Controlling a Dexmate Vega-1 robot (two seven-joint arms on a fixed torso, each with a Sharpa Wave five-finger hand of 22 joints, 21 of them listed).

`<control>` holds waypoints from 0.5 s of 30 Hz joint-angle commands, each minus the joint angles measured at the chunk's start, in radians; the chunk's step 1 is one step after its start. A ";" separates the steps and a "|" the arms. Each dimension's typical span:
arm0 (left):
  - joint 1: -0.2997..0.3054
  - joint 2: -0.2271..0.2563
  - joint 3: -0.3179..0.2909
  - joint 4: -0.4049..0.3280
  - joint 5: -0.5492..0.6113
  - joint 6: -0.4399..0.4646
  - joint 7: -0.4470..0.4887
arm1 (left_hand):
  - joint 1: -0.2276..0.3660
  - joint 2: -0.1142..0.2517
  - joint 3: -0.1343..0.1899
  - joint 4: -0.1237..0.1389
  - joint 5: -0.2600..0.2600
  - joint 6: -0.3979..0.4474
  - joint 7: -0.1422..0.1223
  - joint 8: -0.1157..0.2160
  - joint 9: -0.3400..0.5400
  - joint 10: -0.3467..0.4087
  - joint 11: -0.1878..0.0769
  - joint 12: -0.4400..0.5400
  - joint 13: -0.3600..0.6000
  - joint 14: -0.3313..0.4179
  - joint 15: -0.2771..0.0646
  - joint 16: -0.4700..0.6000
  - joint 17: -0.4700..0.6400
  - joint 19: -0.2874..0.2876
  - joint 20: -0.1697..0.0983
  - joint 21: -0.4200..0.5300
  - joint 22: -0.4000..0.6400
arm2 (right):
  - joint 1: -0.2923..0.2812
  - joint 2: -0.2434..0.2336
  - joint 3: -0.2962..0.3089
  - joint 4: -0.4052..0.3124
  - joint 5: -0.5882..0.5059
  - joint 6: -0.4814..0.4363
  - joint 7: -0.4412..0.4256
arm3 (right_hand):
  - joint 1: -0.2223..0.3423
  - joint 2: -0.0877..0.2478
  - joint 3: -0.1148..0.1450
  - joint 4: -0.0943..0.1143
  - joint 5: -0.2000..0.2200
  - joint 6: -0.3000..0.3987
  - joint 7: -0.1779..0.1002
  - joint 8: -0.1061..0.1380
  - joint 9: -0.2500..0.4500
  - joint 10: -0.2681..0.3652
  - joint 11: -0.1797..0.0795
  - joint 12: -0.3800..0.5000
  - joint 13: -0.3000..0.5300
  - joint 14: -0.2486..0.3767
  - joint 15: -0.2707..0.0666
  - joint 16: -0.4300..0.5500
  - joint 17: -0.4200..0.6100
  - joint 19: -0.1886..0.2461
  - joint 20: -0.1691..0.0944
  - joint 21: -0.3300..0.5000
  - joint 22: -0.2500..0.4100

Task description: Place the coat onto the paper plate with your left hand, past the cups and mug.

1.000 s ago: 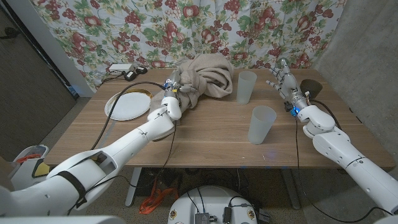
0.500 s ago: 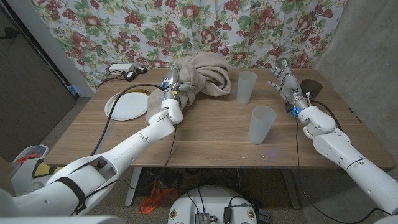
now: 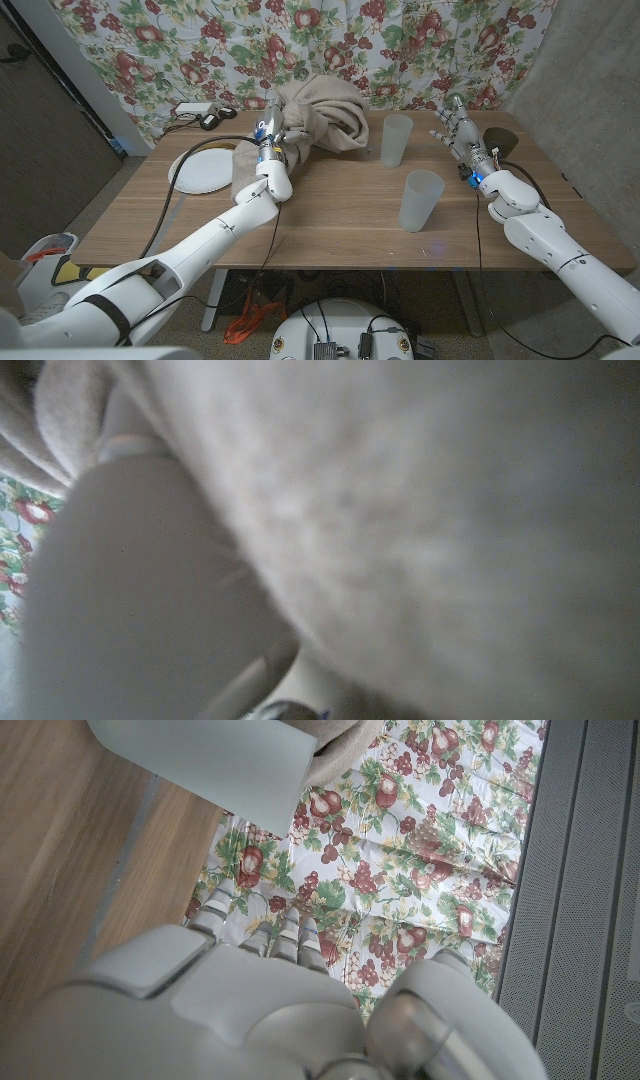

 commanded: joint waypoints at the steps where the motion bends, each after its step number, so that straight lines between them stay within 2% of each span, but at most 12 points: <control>1: 0.042 0.017 -0.029 -0.067 0.036 0.011 0.037 | 0.372 0.351 0.247 -0.040 0.009 0.090 -0.079 0.488 0.004 0.094 -0.090 0.002 0.004 0.089 -0.117 0.010 0.005 -0.001 -0.027 0.009 0.003 | 0.007 -0.002 -0.005 0.003 0.001 -0.009 0.004 | 0.000 0.005 -0.003 -0.001 -0.003 -0.002 -0.003 0.000 0.003 0.009 -0.003 0.000 0.002 0.003 -0.021 0.003 -0.001 0.000 -0.003 0.001 0.001; 15: 0.086 0.048 -0.066 -0.175 0.071 0.087 0.032 | 0.368 0.350 0.257 -0.037 0.016 0.095 -0.081 0.496 -0.005 0.089 -0.093 0.001 0.005 0.074 -0.114 0.031 0.004 -0.015 -0.017 0.025 -0.005 | 0.019 0.004 -0.007 0.020 0.001 0.001 0.013 | 0.000 0.006 -0.005 -0.001 -0.004 -0.001 -0.003 0.000 0.003 0.009 -0.002 -0.001 0.002 0.002 -0.020 0.003 -0.001 0.000 -0.005 0.001 0.001</control>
